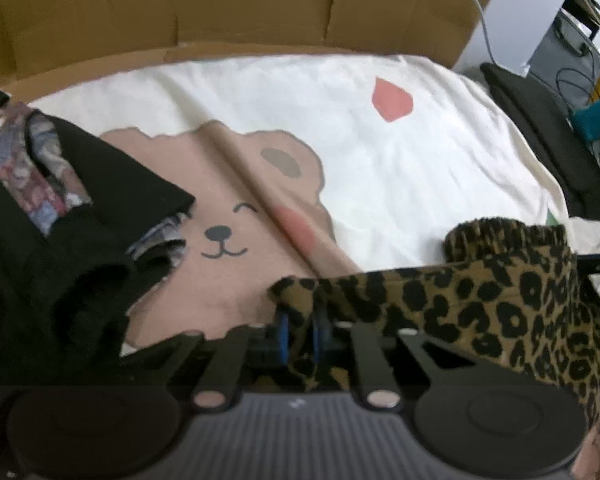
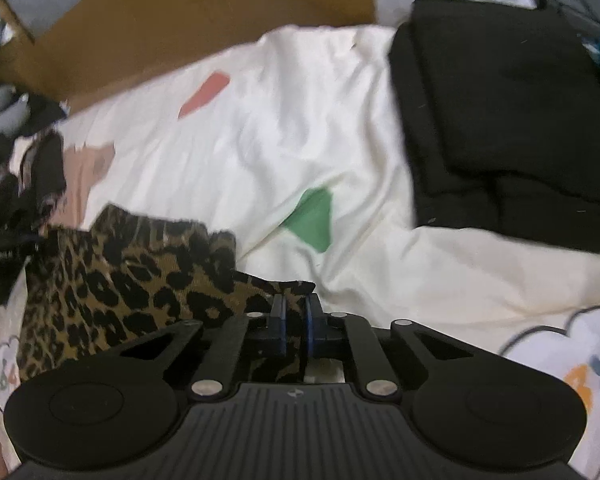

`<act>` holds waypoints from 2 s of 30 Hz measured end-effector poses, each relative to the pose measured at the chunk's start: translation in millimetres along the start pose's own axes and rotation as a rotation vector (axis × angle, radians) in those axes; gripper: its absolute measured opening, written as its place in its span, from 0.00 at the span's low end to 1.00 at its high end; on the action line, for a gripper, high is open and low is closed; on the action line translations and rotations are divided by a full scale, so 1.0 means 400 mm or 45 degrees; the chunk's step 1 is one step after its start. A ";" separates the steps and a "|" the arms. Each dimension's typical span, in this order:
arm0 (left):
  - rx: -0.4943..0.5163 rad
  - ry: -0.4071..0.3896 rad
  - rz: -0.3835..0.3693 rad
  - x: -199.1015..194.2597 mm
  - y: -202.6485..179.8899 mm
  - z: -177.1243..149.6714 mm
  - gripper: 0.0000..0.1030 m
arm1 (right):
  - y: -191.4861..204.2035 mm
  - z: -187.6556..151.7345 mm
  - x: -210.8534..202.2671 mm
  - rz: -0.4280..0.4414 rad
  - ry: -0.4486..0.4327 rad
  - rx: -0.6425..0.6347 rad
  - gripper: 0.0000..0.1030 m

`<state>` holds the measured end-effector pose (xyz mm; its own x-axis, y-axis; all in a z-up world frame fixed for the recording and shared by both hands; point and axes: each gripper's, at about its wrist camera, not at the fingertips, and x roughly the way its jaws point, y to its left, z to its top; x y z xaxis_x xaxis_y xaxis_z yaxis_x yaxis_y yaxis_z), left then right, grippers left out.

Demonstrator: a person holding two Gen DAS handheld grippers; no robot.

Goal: Fold clothes

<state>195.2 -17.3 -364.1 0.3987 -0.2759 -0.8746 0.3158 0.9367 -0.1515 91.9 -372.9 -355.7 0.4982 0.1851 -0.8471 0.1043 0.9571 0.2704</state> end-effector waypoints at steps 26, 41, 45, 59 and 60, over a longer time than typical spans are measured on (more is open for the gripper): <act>-0.074 -0.196 0.012 -0.143 -0.017 0.069 0.10 | -0.021 0.013 -0.138 -0.007 -0.135 0.192 0.06; -0.111 -0.033 0.096 0.055 0.005 0.055 0.11 | -0.057 0.038 0.044 -0.015 0.008 0.185 0.06; -0.090 -0.028 0.105 0.052 0.005 0.051 0.13 | -0.054 0.038 0.083 -0.020 0.037 0.159 0.06; 0.012 -0.174 0.189 -0.111 -0.087 0.042 0.32 | 0.034 0.049 -0.050 -0.027 -0.169 -0.033 0.18; 0.035 -0.184 0.163 -0.108 -0.110 0.047 0.32 | 0.048 0.050 -0.047 -0.001 -0.170 -0.050 0.18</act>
<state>180.4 -50.5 -310.8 0.5560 -0.1850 -0.8103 0.2770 0.9604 -0.0292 101.7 -362.6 -325.3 0.6082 0.1554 -0.7784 0.0723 0.9657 0.2493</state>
